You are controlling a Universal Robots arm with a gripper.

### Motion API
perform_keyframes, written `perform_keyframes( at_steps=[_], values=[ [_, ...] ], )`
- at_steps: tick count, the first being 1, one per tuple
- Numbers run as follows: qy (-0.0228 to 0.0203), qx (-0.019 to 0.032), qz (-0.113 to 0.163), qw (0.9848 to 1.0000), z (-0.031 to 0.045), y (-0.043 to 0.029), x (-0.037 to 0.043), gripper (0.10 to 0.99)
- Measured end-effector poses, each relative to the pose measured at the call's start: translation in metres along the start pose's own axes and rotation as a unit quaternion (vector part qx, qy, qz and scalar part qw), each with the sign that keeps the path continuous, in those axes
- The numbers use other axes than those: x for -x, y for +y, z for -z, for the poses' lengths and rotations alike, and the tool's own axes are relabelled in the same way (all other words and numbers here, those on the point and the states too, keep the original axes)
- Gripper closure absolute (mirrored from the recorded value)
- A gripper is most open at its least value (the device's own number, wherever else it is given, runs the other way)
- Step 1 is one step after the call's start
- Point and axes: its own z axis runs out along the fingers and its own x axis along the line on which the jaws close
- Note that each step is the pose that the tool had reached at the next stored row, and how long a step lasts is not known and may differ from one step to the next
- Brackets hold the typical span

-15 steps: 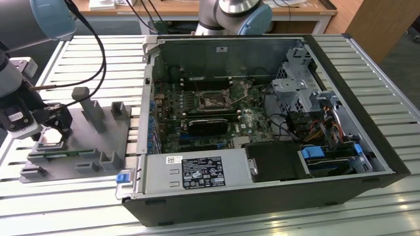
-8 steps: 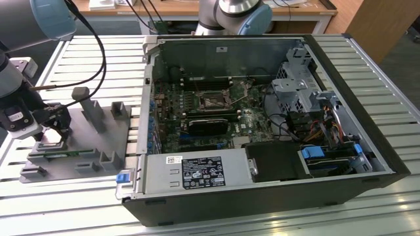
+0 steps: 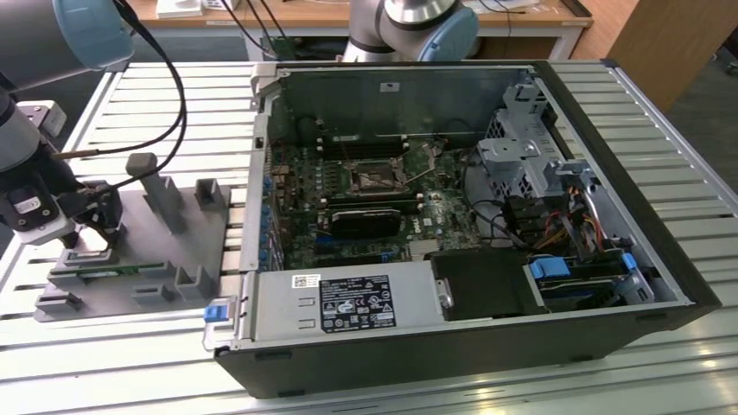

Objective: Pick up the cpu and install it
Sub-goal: 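Pick up the cpu and move it towards the insertion slot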

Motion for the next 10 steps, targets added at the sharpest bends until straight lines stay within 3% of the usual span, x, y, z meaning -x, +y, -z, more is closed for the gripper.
perform_keyframes(
  at_steps=[10],
  values=[
    [0.0000, 0.0002, 0.000, 1.0000, 0.0044, 0.0002, 0.0000, 0.545]
  ],
)
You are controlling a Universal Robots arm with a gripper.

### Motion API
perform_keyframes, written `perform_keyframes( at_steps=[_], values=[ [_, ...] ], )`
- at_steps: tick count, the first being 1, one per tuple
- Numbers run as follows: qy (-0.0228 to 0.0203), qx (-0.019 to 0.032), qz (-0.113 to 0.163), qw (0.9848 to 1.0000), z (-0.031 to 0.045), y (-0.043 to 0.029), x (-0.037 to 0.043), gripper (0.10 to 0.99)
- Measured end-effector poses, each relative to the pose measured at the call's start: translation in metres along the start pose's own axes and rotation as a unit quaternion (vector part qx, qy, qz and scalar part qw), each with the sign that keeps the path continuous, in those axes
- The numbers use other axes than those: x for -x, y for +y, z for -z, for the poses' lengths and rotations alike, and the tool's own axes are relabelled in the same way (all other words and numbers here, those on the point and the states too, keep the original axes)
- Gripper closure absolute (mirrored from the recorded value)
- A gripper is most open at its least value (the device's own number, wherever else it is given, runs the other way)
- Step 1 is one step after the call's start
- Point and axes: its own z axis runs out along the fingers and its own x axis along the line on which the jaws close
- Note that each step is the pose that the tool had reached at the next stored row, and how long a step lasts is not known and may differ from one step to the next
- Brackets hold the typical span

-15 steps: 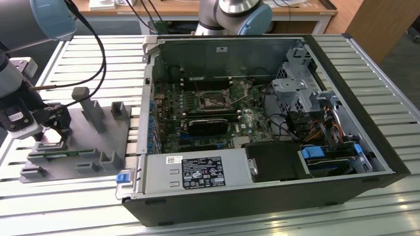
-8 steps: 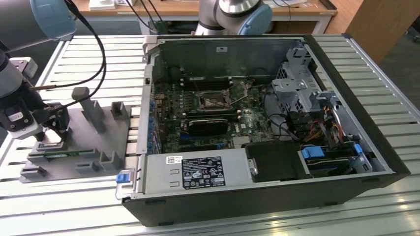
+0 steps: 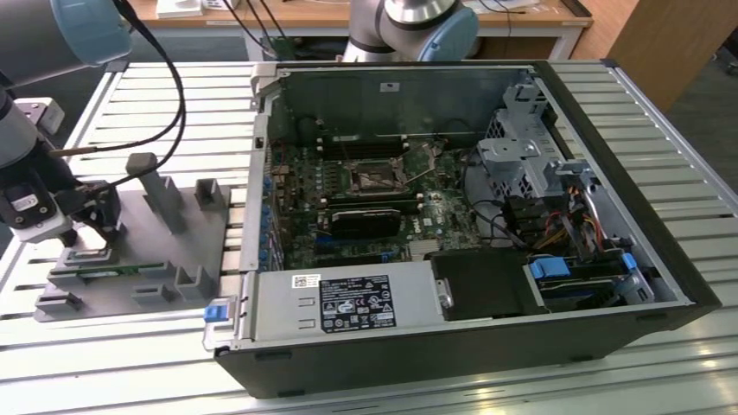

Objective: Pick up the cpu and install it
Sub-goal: 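Pick up the cpu and move it towards the insertion slot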

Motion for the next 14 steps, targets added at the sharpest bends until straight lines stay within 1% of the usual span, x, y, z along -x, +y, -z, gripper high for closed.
perform_keyframes(
  at_steps=[6, 7, 11, 14],
  values=[
    [0.0000, 0.0000, 0.000, 1.0000, 0.0100, 0.0003, 0.0001, 0.545],
    [0.0000, 0.0000, 0.000, 1.0000, 0.0140, 0.0005, 0.0001, 0.545],
    [0.0000, 0.0000, 0.000, 1.0000, 0.0214, 0.0007, 0.0001, 0.545],
    [-0.0001, 0.0001, 0.000, 1.0000, 0.0230, 0.0008, 0.0002, 0.545]
  ],
)
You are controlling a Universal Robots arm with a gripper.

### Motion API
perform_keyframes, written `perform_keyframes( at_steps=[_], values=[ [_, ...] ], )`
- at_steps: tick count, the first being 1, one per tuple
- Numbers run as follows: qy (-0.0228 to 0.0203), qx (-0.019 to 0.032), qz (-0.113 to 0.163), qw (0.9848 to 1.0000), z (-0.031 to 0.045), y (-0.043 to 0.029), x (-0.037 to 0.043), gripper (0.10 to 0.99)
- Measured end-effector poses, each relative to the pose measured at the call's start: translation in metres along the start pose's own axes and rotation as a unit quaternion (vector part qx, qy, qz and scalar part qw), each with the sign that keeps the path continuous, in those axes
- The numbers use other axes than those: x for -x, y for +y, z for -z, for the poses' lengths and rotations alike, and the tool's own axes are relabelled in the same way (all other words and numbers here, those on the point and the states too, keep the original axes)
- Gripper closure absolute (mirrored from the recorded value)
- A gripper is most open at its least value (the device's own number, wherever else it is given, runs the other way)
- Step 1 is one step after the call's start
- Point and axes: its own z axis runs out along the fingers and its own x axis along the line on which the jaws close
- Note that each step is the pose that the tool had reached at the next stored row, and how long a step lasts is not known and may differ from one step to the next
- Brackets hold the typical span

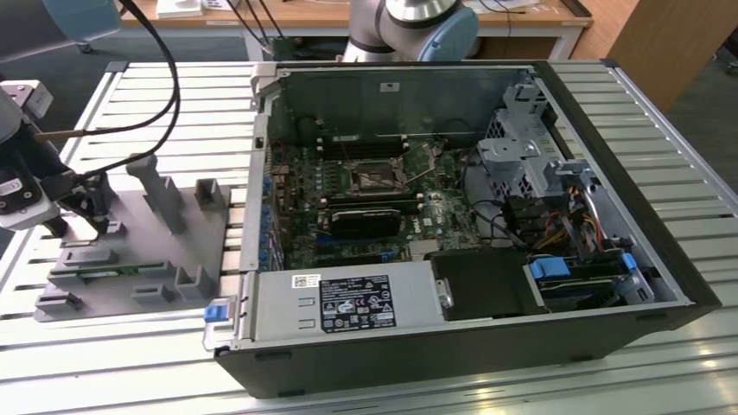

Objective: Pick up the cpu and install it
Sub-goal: 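Pick up the cpu and move it towards the insertion slot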

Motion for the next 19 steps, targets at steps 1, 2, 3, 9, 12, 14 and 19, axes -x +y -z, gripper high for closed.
perform_keyframes(
  at_steps=[1, 2, 3, 9, 12, 14, 19],
  values=[
    [0.0000, 0.0000, 0.000, 1.0000, 0.0000, 0.0000, 0.0000, 0.545],
    [0.0001, -0.0001, 0.000, 1.0000, 0.0002, 0.0000, 0.0000, 0.545],
    [0.0002, -0.0001, 0.000, 1.0000, 0.0002, 0.0000, 0.0000, 0.545],
    [0.0002, -0.0001, 0.000, 1.0000, 0.0037, 0.0001, 0.0000, 0.545],
    [0.0002, 0.0002, 0.000, 1.0000, 0.0060, 0.0002, -0.0001, 0.545],
    [0.0001, 0.0003, 0.000, 1.0000, 0.0077, 0.0003, 0.0000, 0.545],
    [0.0001, 0.0003, 0.000, 1.0000, 0.0117, 0.0005, 0.0000, 0.545]
  ],
)
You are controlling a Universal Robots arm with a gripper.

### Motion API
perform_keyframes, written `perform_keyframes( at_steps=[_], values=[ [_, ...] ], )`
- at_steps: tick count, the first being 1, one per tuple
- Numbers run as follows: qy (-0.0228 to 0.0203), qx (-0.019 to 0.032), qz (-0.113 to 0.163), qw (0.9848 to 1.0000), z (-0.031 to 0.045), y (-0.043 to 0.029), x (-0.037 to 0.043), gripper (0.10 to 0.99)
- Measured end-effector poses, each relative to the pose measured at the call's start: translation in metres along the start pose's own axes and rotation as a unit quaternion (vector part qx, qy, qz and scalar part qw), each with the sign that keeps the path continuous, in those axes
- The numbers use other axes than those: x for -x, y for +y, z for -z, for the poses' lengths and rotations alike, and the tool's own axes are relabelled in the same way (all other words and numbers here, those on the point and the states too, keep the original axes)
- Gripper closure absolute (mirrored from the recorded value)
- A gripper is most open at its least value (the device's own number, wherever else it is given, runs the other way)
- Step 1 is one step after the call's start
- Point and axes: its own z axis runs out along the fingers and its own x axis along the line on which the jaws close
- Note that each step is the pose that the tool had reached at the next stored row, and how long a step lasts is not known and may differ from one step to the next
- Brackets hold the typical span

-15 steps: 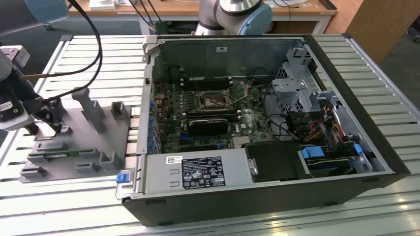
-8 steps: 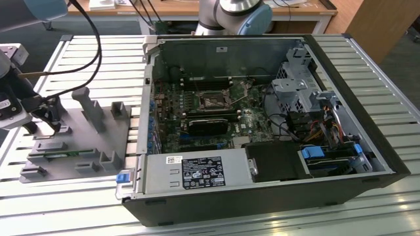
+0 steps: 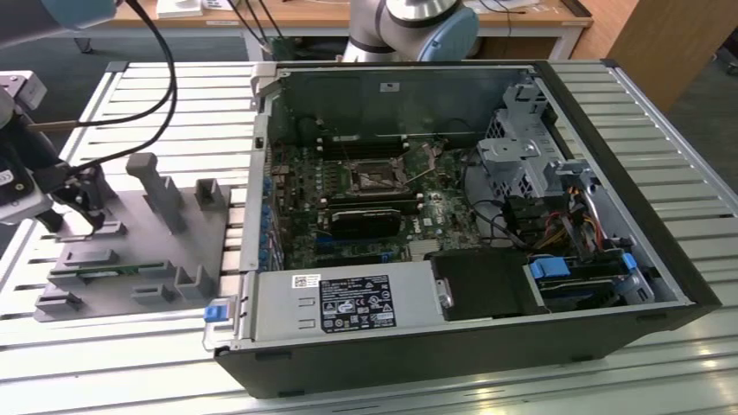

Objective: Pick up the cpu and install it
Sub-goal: 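Pick up the cpu and move it towards the insertion slot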

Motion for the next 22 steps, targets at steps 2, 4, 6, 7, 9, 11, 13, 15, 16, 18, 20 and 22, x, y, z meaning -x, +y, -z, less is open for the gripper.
perform_keyframes(
  at_steps=[2, 4, 6, 7, 9, 11, 13, 15, 16, 18, 20, 22],
  values=[
    [0.0000, 0.0000, 0.000, 1.0000, 0.0013, 0.0001, 0.0000, 0.545],
    [0.0000, 0.0000, 0.000, 1.0000, 0.0025, 0.0002, 0.0000, 0.545],
    [0.0000, 0.0000, 0.000, 1.0000, 0.0040, 0.0002, 0.0000, 0.545],
    [0.0000, 0.0000, 0.000, 1.0000, 0.0047, 0.0002, 0.0000, 0.545],
    [0.0000, 0.0000, 0.000, 1.0000, 0.0060, 0.0003, 0.0000, 0.545],
    [0.0000, 0.0000, 0.000, 1.0000, 0.0073, 0.0003, 0.0000, 0.545],
    [0.0000, 0.0000, 0.000, 1.0000, 0.0087, 0.0004, 0.0000, 0.545],
    [0.0000, 0.0000, 0.000, 1.0000, 0.0100, 0.0004, 0.0001, 0.545],
    [0.0000, 0.0000, 0.000, 1.0000, 0.0108, 0.0005, 0.0000, 0.545],
    [0.0000, 0.0000, 0.000, 1.0000, 0.0122, 0.0005, 0.0001, 0.545],
    [-0.0001, 0.0001, 0.000, 1.0000, 0.0130, 0.0006, 0.0001, 0.545],
    [0.0000, 0.0000, 0.000, 1.0000, 0.0139, 0.0007, 0.0001, 0.545]
  ],
)
